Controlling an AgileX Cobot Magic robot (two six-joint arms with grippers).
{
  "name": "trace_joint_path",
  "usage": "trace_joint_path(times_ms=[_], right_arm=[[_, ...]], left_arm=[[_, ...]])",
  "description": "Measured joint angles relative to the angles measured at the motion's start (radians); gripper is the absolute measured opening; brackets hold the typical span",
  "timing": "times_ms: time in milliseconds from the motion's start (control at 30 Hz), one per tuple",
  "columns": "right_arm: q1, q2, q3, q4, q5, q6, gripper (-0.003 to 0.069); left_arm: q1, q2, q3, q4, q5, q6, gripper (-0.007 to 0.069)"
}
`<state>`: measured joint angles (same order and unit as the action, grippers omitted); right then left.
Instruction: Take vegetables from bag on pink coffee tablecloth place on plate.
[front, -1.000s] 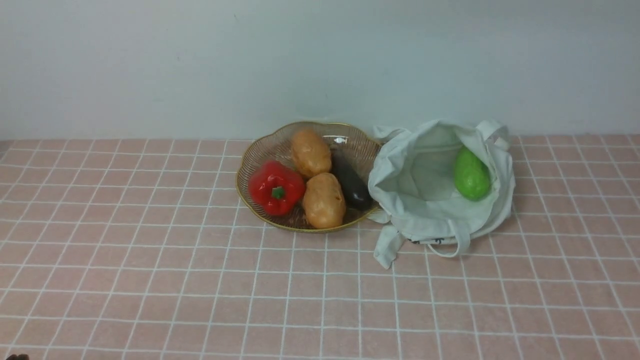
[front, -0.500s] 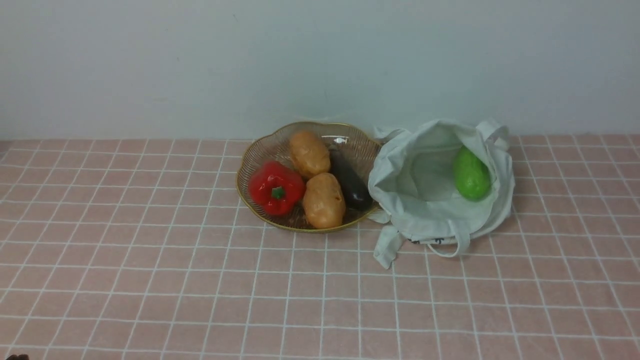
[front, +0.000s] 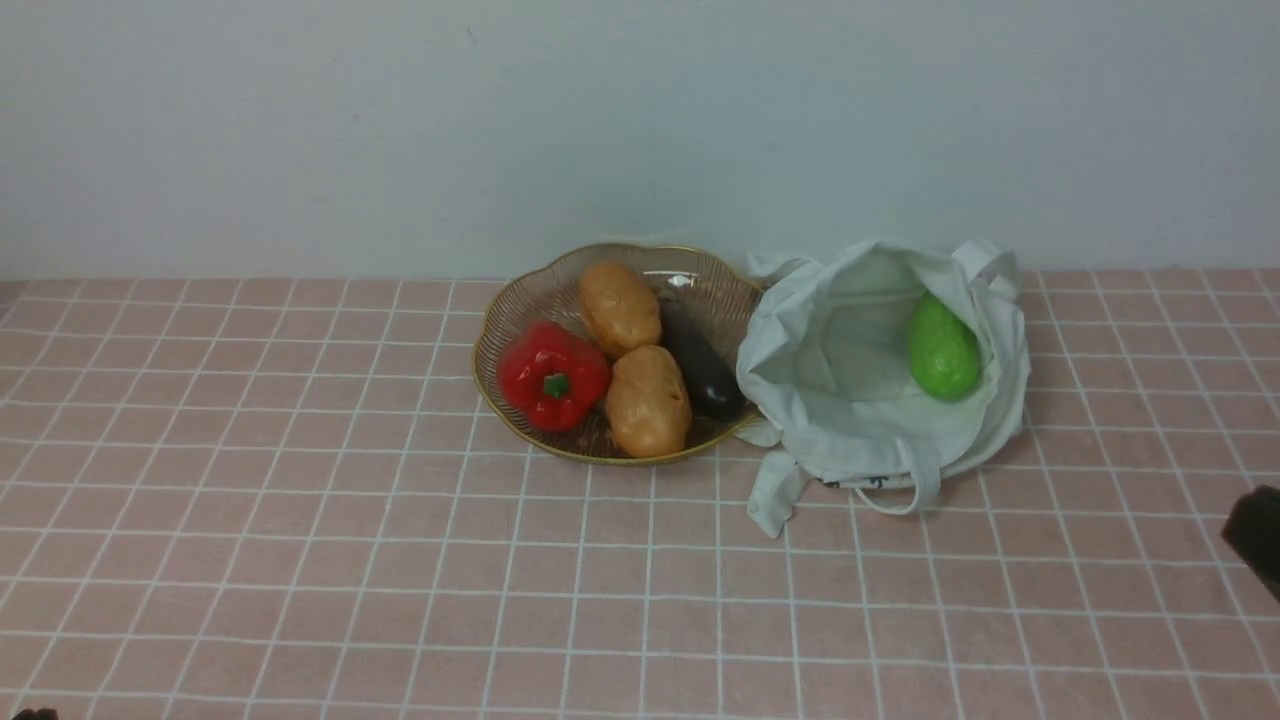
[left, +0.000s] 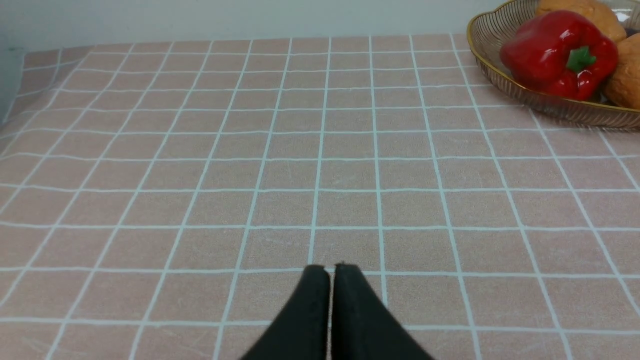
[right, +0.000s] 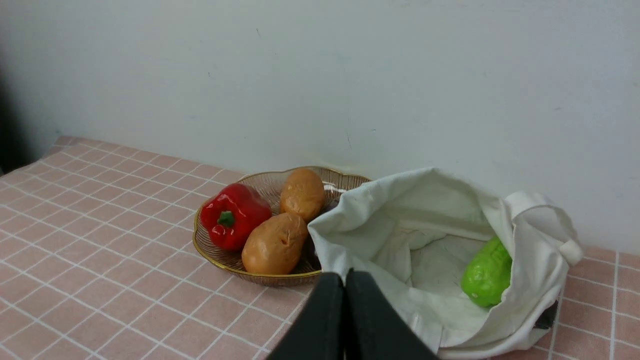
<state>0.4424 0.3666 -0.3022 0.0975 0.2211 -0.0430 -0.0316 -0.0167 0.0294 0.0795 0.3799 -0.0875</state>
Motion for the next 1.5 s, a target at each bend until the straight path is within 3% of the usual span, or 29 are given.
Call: trace_joint_path(times_ms=[567,767,867,1100,1500], right_arm=[[-0.008,-0.014,0.022,-0.018,0.005,-0.007,-0.0015],[-0.101,-0.159,0.154,-0.097,0.019,0.003,-0.0015],[-0.193,-0.272,0.24,-0.112,0.025,0.015,-0.0015],[-0.388,-0.378,0.33,-0.037,0.061,0.025,-0.0015],[-0.422,-0.378,0.328,-0.034,0.139,0.025,-0.0015]], left_arm=[[0.0,0.0,0.0,0.0,0.0,0.0,-0.0004],[0.0,0.0,0.0,0.0,0.0,0.0,-0.0004],[0.0,0.0,0.0,0.0,0.0,0.0,-0.0004],[0.0,0.0,0.0,0.0,0.0,0.0,-0.0004],[0.0,0.0,0.0,0.0,0.0,0.0,-0.0004]])
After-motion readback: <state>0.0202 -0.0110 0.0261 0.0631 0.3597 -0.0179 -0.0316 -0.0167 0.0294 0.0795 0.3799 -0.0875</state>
